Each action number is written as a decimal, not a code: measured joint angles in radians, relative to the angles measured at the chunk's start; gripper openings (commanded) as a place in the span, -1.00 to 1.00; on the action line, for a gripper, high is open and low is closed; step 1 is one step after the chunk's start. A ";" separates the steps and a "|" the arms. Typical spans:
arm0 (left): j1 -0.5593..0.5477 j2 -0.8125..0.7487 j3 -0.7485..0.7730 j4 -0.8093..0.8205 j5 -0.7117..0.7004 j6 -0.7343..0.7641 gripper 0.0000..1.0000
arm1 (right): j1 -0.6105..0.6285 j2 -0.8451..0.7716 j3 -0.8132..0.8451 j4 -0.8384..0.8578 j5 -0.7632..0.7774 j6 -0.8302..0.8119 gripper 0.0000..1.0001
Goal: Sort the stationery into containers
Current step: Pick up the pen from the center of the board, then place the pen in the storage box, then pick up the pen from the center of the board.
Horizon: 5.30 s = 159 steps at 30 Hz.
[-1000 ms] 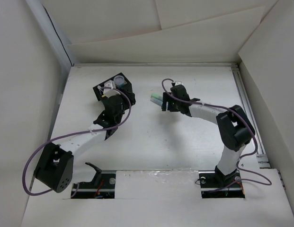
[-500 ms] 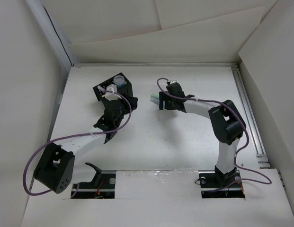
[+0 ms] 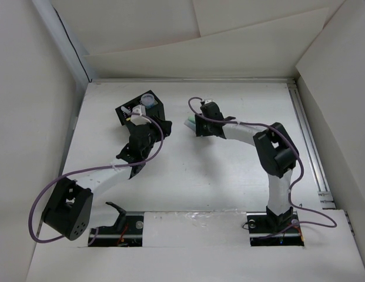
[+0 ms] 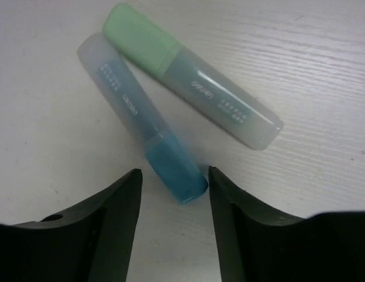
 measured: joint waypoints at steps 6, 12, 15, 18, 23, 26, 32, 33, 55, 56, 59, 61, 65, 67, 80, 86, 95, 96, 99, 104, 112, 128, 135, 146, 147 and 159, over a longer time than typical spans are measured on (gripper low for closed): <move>0.000 0.000 -0.004 0.000 0.000 0.000 -0.19 | 0.051 0.000 0.000 -0.001 0.011 -0.005 -0.03; 0.011 -0.004 -0.005 -0.021 -0.001 -0.003 -0.19 | 0.069 0.013 0.012 -0.003 0.032 -0.009 -0.01; 0.022 -0.024 -0.005 -0.055 -0.006 -0.013 -0.19 | 0.075 0.027 0.029 -0.003 0.046 -0.013 -0.31; 0.025 -0.066 -0.017 -0.075 -0.016 -0.027 -0.19 | 0.083 0.039 0.040 0.003 0.061 -0.014 -0.62; 0.033 -0.123 -0.031 -0.100 -0.024 -0.042 -0.16 | 0.101 0.039 0.040 0.006 0.070 -0.015 -0.80; 0.035 -0.132 -0.031 -0.108 -0.027 -0.047 -0.13 | 0.112 0.013 0.008 0.006 0.060 -0.016 -0.82; 0.035 -0.135 -0.029 -0.138 -0.014 -0.055 -0.08 | 0.138 -0.165 -0.092 0.001 -0.013 -0.016 -0.82; 0.035 -0.134 -0.029 -0.143 -0.007 -0.056 -0.08 | 0.141 -0.199 -0.098 0.005 -0.026 -0.016 -0.82; 0.042 0.157 0.064 -0.019 0.165 -0.085 -0.15 | 0.160 -0.348 -0.179 0.087 -0.321 -0.016 -0.84; 0.042 0.164 0.066 -0.013 0.166 -0.089 -0.18 | 0.160 -0.349 -0.179 0.091 -0.332 -0.016 -0.87; 0.042 0.175 0.076 -0.006 0.168 -0.092 -0.24 | 0.160 -0.348 -0.182 0.100 -0.366 -0.016 -0.87; 0.042 0.175 0.077 0.003 0.166 -0.096 -0.43 | 0.160 -0.348 -0.183 0.107 -0.382 -0.015 -0.87; 0.042 0.175 0.087 0.021 0.168 -0.126 -0.80 | 0.160 -0.347 -0.187 0.117 -0.395 -0.008 -0.87; 0.032 0.175 0.102 0.031 0.179 -0.127 -0.89 | 0.160 -0.346 -0.192 0.130 -0.397 -0.003 -0.77; 0.043 0.114 0.153 -0.111 0.016 -0.049 -1.00 | 0.138 -0.420 -0.240 0.153 -0.438 0.016 0.51; 0.044 0.036 0.209 -0.163 -0.179 0.000 -1.00 | 0.130 -0.530 -0.261 0.163 -0.406 0.020 0.54; 0.191 0.050 0.306 -0.204 -0.333 0.038 -1.00 | 0.111 -0.527 -0.295 0.164 -0.379 0.028 0.54; 0.206 0.064 0.309 -0.207 -0.349 0.038 -1.00 | 0.110 -0.526 -0.295 0.164 -0.377 0.030 0.54; 0.241 0.117 0.331 -0.220 -0.377 0.042 -1.00 | 0.107 -0.526 -0.295 0.167 -0.376 0.031 0.54; 0.294 0.204 0.386 -0.245 -0.418 0.079 -1.00 | 0.106 -0.526 -0.295 0.167 -0.375 0.031 0.54; 0.302 0.303 0.467 -0.244 -0.505 0.167 -1.00 | 0.097 -0.526 -0.295 0.167 -0.364 0.031 0.54; 0.301 0.422 0.503 -0.177 -0.569 0.281 -0.19 | 0.053 -0.481 -0.307 0.192 -0.171 0.052 0.54; 0.301 0.381 0.464 -0.172 -0.542 0.223 0.22 | 0.011 -0.260 -0.202 0.156 0.048 0.075 0.88; 0.245 0.003 0.206 -0.098 -0.394 0.077 0.22 | -0.045 0.055 0.079 0.000 0.199 0.060 0.68; 0.238 -0.026 0.175 -0.083 -0.364 0.061 0.19 | -0.047 0.076 0.097 -0.011 0.201 0.056 0.62; 0.203 -0.100 0.002 -0.061 -0.040 -0.003 0.17 | -0.049 0.097 0.134 -0.053 0.209 0.033 -0.96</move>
